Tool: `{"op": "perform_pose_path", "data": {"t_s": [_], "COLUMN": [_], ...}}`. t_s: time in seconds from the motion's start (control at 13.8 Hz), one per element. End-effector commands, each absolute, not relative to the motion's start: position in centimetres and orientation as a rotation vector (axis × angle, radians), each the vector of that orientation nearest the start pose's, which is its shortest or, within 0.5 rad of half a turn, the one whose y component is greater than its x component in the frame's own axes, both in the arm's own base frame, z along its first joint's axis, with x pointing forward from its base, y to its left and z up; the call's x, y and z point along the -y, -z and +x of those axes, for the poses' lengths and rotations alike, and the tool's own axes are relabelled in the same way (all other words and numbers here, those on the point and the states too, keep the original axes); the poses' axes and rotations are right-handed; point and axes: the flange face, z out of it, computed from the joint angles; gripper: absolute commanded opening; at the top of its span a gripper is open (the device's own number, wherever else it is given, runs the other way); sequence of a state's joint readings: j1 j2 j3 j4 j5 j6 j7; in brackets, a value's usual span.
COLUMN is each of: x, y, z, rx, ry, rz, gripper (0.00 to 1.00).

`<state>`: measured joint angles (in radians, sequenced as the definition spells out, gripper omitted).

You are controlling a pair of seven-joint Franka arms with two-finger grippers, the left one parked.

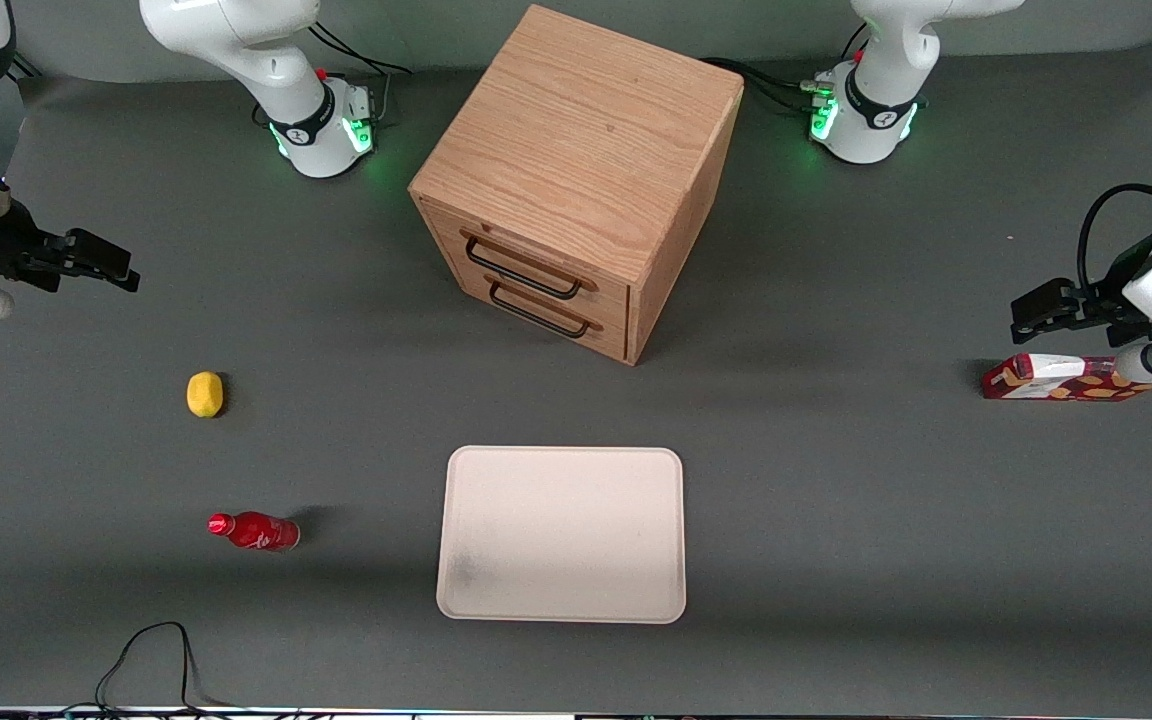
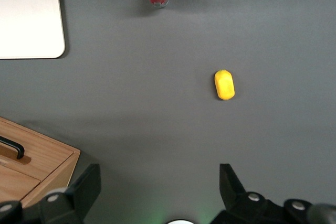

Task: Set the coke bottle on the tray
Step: 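Move the right gripper down over the red Coca-Cola bottle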

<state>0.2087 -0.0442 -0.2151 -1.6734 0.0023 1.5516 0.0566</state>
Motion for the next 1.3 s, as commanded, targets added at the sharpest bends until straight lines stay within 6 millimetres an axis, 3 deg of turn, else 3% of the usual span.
{"op": "perform_pose_path", "data": {"t_s": [0.0, 0.14, 0.29, 0.43, 0.65, 0.87, 1.01, 1.23], "x": [0.3, 0.3, 0.2, -0.3, 0.1, -0.1, 0.1, 0.1], "y": [-60.0, -60.1, -60.6, -59.5, -55.6, -50.1, -46.9, -43.3], "z": [54.0, 55.0, 57.9, 61.0, 66.4, 71.5, 73.4, 74.1], "rx": [-0.142, -0.147, -0.135, -0.143, -0.053, -0.023, -0.034, -0.036], "ry": [-0.124, -0.111, -0.066, -0.073, -0.09, -0.082, -0.024, -0.02], "rz": [-3.142, -3.147, -3.162, -3.143, -3.133, -3.141, -3.138, -3.139], "gripper": [1.0, 1.0, 1.0, 1.0, 1.0, 1.0, 1.0, 1.0]}}
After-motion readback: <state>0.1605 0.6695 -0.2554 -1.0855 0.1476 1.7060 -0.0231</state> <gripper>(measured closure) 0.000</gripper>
